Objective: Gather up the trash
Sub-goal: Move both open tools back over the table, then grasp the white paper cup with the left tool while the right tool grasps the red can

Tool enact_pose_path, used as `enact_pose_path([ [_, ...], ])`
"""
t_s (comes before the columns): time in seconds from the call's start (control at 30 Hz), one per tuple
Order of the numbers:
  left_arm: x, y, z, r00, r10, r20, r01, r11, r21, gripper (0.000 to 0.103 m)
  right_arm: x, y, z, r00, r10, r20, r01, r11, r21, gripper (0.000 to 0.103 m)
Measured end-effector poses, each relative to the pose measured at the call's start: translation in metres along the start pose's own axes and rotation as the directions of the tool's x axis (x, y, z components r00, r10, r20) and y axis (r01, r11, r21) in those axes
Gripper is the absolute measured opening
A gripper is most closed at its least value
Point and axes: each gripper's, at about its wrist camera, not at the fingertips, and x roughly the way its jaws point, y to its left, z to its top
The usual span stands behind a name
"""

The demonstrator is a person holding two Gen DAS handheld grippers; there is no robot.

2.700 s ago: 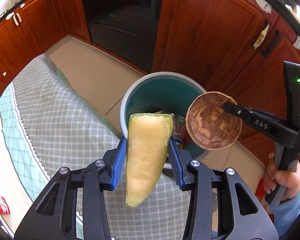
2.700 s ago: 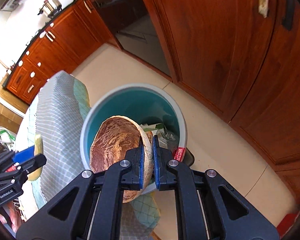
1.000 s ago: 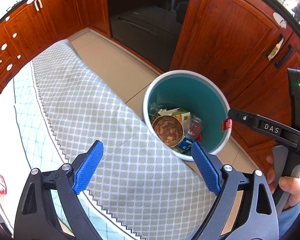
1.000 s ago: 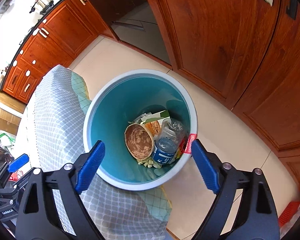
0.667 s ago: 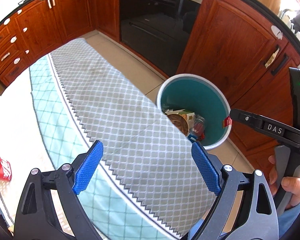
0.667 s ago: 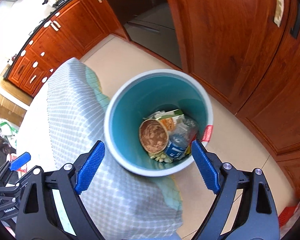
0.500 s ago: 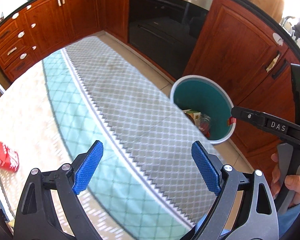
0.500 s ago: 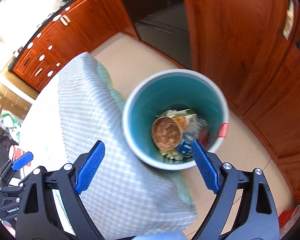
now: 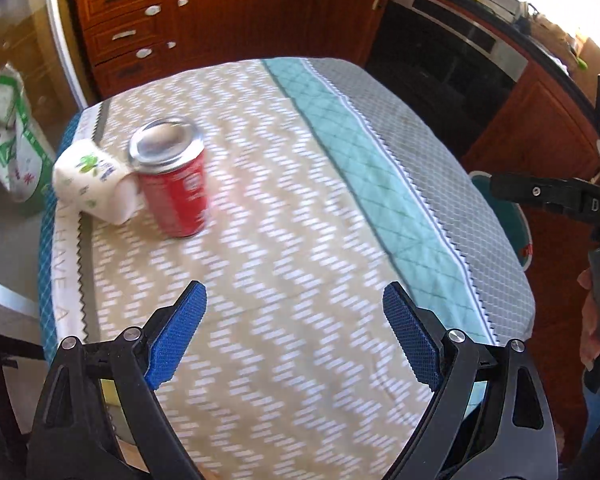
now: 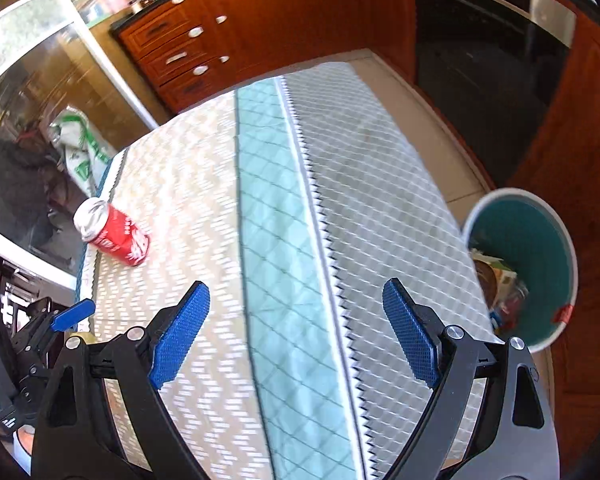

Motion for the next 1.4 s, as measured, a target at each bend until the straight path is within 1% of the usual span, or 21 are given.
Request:
enact_pose_path([
  [0.1,-0.001,0.045,-0.004,0.999,0.047,-0.006,-0.047,0.997,-0.062,0.09,0.014,0.052,0.013,0.999,0.029,-0.023,-0.031,0.995,-0.093,0.084],
  [0.17,-0.001,0.073,-0.005,0.998,0.066,-0.01,-0.066,0.992,-0.103,0.09,0.026,0.087,0.022,0.998,0.05,-0.043,-0.056,0.987,-0.151,0.084],
  [0.3,0.002,0.124,-0.001,0.994,0.108,-0.03,-0.112,0.978,-0.177,0.09,0.048,0.145,0.034,0.993,0.089,-0.083,-0.105,0.969,-0.224,0.084],
  [0.4,0.005,0.156,0.002,0.993,0.111,-0.045,-0.119,0.964,-0.236,0.09,0.067,0.18,0.04,0.985,0.112,-0.128,-0.142,0.955,-0.259,0.084],
  [0.53,0.008,0.182,0.004,0.992,0.113,-0.051,-0.123,0.95,-0.286,0.09,0.092,0.21,0.044,0.979,0.114,-0.167,-0.161,0.941,-0.298,0.084],
  [0.67,0.012,0.196,0.007,0.993,0.099,-0.057,-0.112,0.941,-0.32,0.09,0.118,0.22,0.049,0.979,0.096,-0.181,-0.148,0.943,-0.298,0.084],
  [0.7,0.013,0.197,0.009,0.994,0.096,-0.056,-0.109,0.94,-0.325,0.09,0.123,0.221,0.05,0.978,0.099,-0.186,-0.151,0.945,-0.29,0.084],
  [0.73,0.013,0.198,0.01,0.994,0.094,-0.054,-0.107,0.939,-0.328,0.09,0.127,0.221,0.051,0.976,0.108,-0.19,-0.159,0.946,-0.281,0.082],
  [0.77,0.015,0.198,0.013,0.995,0.09,-0.053,-0.103,0.938,-0.332,0.09,0.13,0.22,0.051,0.976,0.117,-0.185,-0.166,0.946,-0.278,0.064],
  [0.8,0.017,0.198,0.016,0.995,0.084,-0.051,-0.097,0.937,-0.337,0.09,0.131,0.218,0.051,0.974,0.128,-0.185,-0.177,0.944,-0.278,0.053],
  [0.83,0.018,0.197,0.019,0.996,0.076,-0.049,-0.089,0.936,-0.341,0.09,0.13,0.216,0.051,0.974,0.137,-0.182,-0.184,0.944,-0.274,0.053],
  [0.93,0.023,0.194,0.03,0.997,0.06,-0.04,-0.07,0.935,-0.348,0.09,0.123,0.208,0.055,0.983,0.12,-0.139,-0.155,0.948,-0.278,0.053],
  [1.0,0.028,0.191,0.039,0.998,0.058,-0.035,-0.067,0.93,-0.361,0.09,0.118,0.196,0.06,0.983,0.122,-0.134,-0.152,0.957,-0.245,0.053],
  [1.07,0.032,0.19,0.048,0.998,0.059,-0.032,-0.066,0.915,-0.399,0.09,0.115,0.185,0.063,0.987,0.106,-0.12,-0.131,0.964,-0.23,0.053],
  [1.13,0.037,0.191,0.056,0.999,0.04,-0.016,-0.043,0.89,-0.454,0.09,0.114,0.175,0.065,0.99,0.088,-0.111,-0.111,0.968,-0.224,0.053],
  [1.17,0.039,0.191,0.06,0.999,0.043,-0.009,-0.042,0.88,-0.473,0.09,0.114,0.171,0.066,0.99,0.086,-0.11,-0.109,0.969,-0.221,0.053],
  [1.27,0.047,0.185,0.073,0.995,0.097,-0.005,-0.088,0.872,-0.482,0.09,0.112,0.162,0.065,0.99,0.088,-0.107,-0.109,0.971,-0.212,0.053],
  [1.4,0.059,0.178,0.082,0.99,0.142,-0.023,-0.135,0.866,-0.482,0.09,0.111,0.152,0.065,0.99,0.09,-0.107,-0.111,0.972,-0.207,0.053],
])
